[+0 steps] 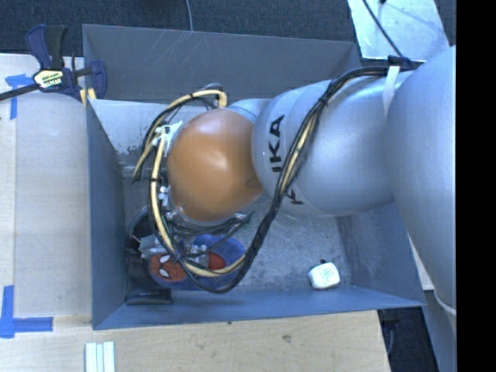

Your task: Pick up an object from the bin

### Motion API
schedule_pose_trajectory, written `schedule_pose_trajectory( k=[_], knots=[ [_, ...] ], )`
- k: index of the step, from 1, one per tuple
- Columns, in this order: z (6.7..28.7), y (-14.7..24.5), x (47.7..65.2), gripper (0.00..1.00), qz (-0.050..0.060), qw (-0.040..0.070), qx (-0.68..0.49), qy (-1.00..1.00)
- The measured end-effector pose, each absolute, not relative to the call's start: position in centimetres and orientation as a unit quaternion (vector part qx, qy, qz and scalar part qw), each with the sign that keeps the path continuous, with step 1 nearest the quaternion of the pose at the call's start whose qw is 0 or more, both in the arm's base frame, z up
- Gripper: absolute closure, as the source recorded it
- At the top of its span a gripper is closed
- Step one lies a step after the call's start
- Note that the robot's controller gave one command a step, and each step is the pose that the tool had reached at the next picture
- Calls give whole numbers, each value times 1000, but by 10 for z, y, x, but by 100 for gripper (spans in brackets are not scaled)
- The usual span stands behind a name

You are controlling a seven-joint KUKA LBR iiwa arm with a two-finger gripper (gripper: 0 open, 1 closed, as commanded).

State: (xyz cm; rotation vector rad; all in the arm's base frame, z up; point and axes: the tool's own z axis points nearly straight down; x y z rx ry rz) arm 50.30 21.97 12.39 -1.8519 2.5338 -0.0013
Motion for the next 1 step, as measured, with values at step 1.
schedule_pose_trajectory(
  k=[1],
  knots=[
    [200, 220, 505, 100, -1, 6, -589, 808]
  ],
)
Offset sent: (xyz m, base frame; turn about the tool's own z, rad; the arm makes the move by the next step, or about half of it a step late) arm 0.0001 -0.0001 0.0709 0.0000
